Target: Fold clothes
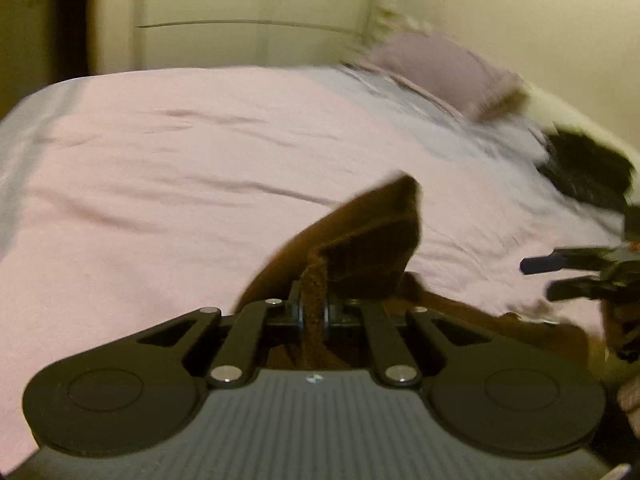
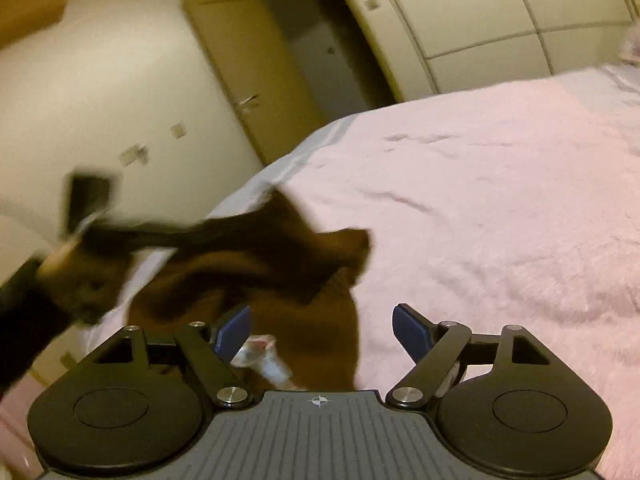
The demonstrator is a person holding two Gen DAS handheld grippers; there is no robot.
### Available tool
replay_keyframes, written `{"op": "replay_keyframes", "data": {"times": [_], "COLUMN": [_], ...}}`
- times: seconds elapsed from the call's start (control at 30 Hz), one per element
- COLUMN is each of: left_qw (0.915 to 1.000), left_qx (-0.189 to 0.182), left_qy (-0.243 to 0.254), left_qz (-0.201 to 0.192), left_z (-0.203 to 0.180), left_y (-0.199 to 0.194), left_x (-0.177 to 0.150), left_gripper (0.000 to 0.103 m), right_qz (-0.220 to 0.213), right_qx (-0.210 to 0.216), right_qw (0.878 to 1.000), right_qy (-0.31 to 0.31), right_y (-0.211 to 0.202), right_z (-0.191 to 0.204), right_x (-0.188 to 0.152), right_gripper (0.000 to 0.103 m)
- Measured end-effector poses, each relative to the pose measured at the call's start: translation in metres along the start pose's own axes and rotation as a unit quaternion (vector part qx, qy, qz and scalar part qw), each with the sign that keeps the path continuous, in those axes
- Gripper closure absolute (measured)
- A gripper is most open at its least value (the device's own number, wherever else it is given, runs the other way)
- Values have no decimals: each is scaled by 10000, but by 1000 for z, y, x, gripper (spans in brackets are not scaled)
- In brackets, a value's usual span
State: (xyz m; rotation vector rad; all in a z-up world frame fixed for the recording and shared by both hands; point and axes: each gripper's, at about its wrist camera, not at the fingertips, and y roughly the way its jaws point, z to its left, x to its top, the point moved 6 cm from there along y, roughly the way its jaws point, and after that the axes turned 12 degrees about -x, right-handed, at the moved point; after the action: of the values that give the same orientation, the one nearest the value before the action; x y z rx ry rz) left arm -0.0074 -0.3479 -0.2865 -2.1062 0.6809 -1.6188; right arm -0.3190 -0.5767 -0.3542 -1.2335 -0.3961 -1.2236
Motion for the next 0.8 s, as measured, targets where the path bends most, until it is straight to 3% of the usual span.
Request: {"op": "replay_keyframes", "data": {"times": [0.07, 0.17, 0.27, 0.3, 0.33, 0.4, 0.43, 0.5, 0.6, 0.67, 0.7, 0.77, 0.8], "left_qw": [9992, 9976, 9955, 9949, 9943, 9936, 9938, 9941, 9952, 9933, 9915, 9889, 9911], "left_qx": [254, 461, 596, 610, 616, 559, 538, 492, 385, 180, 44, -316, -381], "left_qy": [-208, -496, -733, -787, -844, -930, -932, -934, -901, -1094, -1203, -1237, -1069], "left_qz": [-223, -127, -78, -149, -218, -318, -293, -237, -29, 320, 494, 762, 702], "left_z": [19, 38, 54, 60, 65, 77, 82, 91, 102, 110, 112, 101, 91], "left_y": [-35, -58, -70, -69, -67, -55, -44, -23, 20, 54, 70, 89, 87], "left_x": [-8, -26, -37, -33, -30, -18, -13, -4, 0, -5, -8, -14, -10], "left_gripper": [99, 99, 95, 88, 64, 37, 37, 37, 37, 37, 42, 72, 91], "right_qz": [128, 519, 1022, 1146, 1257, 1405, 1423, 1465, 1355, 1150, 1013, 703, 532], "right_qx": [27, 295, 280, 266, 226, 243, 298, 422, 291, 101, -44, -422, -664], "right_qw": [9999, 9981, 9936, 9919, 9905, 9891, 9891, 9883, 9904, 9933, 9947, 9957, 9945], "right_qy": [-80, -146, -380, -470, -499, -355, -253, -72, 4, -83, -168, -423, -616], "right_y": [27, 77, 127, 143, 158, 170, 173, 167, 142, 110, 96, 67, 54], "right_z": [-2, 10, 22, 25, 25, 21, 19, 17, 10, 7, 5, 2, 0], "right_x": [7, 15, 18, 16, 15, 12, 10, 9, 11, 15, 17, 26, 31], "right_gripper": [22, 22, 22, 22, 22, 24, 31, 99, 100, 100, 100, 100, 100]}}
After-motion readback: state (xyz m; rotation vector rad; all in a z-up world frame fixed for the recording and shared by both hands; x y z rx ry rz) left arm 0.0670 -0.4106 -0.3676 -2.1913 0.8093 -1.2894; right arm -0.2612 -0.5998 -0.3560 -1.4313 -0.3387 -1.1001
